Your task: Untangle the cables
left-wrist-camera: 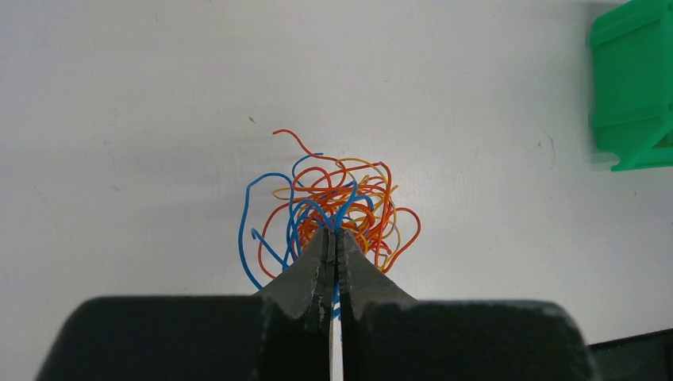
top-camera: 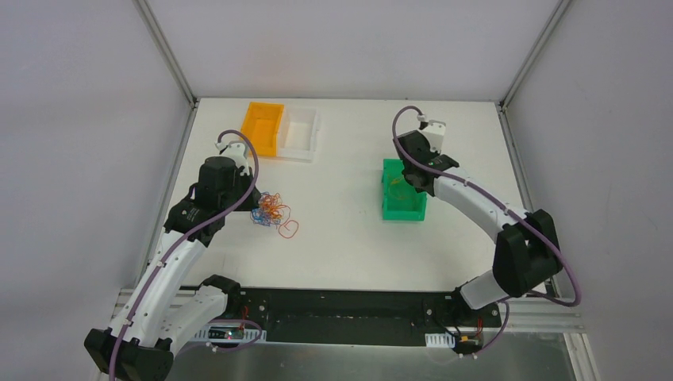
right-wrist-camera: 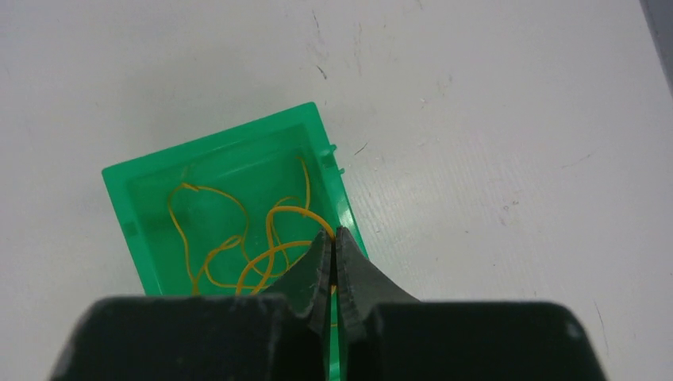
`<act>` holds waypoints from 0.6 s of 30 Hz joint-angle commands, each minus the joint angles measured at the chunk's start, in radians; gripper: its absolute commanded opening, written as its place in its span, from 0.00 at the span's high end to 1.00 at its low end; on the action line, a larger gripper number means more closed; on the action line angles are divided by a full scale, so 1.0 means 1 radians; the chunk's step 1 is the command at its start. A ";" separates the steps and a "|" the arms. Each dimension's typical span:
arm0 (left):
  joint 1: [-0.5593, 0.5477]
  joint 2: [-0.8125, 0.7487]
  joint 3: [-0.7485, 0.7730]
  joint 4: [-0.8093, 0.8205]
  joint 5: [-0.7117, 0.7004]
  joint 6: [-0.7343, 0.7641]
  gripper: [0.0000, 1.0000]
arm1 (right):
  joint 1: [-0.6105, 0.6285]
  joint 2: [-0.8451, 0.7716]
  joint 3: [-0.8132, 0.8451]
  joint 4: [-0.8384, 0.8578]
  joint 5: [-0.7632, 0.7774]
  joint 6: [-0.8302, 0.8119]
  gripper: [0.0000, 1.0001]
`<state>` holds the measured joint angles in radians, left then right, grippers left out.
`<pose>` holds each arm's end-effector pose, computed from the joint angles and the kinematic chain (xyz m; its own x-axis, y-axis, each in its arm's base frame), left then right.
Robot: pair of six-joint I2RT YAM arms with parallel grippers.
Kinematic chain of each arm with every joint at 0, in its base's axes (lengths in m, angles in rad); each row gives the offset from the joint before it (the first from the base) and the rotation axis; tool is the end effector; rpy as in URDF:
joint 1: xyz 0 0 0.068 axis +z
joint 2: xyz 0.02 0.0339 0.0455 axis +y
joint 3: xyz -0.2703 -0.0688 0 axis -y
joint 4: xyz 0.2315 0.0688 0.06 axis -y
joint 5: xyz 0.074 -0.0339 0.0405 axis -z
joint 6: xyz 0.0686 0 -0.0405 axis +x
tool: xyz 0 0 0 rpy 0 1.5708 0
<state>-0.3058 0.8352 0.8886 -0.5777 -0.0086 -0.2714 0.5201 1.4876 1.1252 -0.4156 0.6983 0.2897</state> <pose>0.1814 -0.0566 0.3148 -0.5387 -0.1110 -0.8351 0.1552 0.9612 -0.2279 0.3043 0.1234 0.2681 -0.5789 -0.0794 -0.8115 0.1900 0.9547 -0.2289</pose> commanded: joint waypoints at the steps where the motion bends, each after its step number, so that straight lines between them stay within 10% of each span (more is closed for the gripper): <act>1: 0.005 -0.005 0.001 0.038 0.007 0.012 1.00 | 0.018 0.057 0.054 -0.028 0.008 -0.016 1.00; 18: 0.005 -0.012 0.002 0.038 0.034 0.020 1.00 | -0.021 0.298 0.125 -0.059 -0.202 0.036 1.00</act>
<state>-0.3058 0.8352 0.8883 -0.5777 0.0002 -0.2707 0.5114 1.7844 1.1919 -0.4339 0.5022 0.2989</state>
